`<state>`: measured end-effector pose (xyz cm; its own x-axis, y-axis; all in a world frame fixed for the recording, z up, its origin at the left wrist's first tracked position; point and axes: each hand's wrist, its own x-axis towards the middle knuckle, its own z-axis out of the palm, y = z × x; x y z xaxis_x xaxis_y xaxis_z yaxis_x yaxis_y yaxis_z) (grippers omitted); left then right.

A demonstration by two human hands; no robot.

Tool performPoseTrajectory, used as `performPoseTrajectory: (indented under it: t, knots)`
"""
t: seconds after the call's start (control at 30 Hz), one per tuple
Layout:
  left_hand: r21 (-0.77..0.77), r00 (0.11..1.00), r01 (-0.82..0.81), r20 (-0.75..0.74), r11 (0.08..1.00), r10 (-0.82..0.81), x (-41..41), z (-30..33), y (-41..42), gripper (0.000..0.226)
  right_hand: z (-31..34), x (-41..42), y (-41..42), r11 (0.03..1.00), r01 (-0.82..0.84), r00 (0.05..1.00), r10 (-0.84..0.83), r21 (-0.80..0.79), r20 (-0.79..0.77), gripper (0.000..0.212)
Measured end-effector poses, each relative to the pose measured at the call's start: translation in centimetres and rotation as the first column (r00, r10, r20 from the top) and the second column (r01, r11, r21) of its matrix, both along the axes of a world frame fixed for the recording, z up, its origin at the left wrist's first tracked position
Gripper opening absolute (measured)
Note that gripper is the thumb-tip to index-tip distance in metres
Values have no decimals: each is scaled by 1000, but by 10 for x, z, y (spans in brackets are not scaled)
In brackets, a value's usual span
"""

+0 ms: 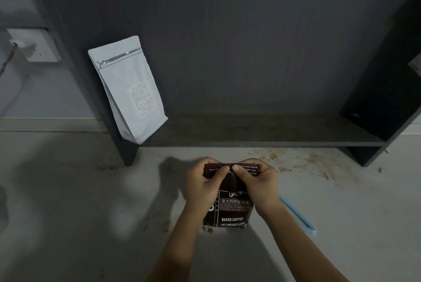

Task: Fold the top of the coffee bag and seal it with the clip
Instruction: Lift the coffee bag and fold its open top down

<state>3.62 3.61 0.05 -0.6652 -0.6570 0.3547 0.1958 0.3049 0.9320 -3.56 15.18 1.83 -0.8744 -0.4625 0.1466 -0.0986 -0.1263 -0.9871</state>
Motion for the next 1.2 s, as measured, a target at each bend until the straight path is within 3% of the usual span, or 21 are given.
performPoseTrajectory:
  t: [0.1, 0.23, 0.5, 0.63, 0.73, 0.83, 0.93, 1.2]
  knots:
    - [-47, 1000, 0, 13, 999, 1, -1, 1, 0, 7, -3, -1, -1, 999, 31, 999, -30, -30, 23, 24]
    - [-78, 1000, 13, 9, 997, -13, -1, 1, -2, 21, -4, 0, -2, 997, 12, 999, -9, -76, 40, 26]
    - [-51, 996, 76, -41, 996, -78, -1, 1, -2, 18, -4, 0, 7, 987, -112, 992, 118, -117, 42, 16]
    - [-78, 996, 71, -39, 994, -74, 2, -1, 0, 14, -6, -2, 14, 984, -168, 985, 169, -57, 14, 32]
    - [-199, 998, 28, 53, 980, -17, 6, -5, -3, 24, -9, 0, 11, 999, -35, 993, 35, -2, -117, 43]
    - [-445, 989, -90, 67, 891, 133, 10, -5, -8, 30, -15, 2, 5, 987, 155, 950, -135, 48, -282, 44]
    - [-524, 974, -178, 26, 833, 225, 13, -2, -6, 24, -17, 2, 2, 970, 234, 869, -181, 61, -461, 37]
    - [-724, 913, -267, 22, 636, 408, 13, -1, 3, 32, -29, 1, -4, 936, 347, 822, -273, 60, -499, 34]
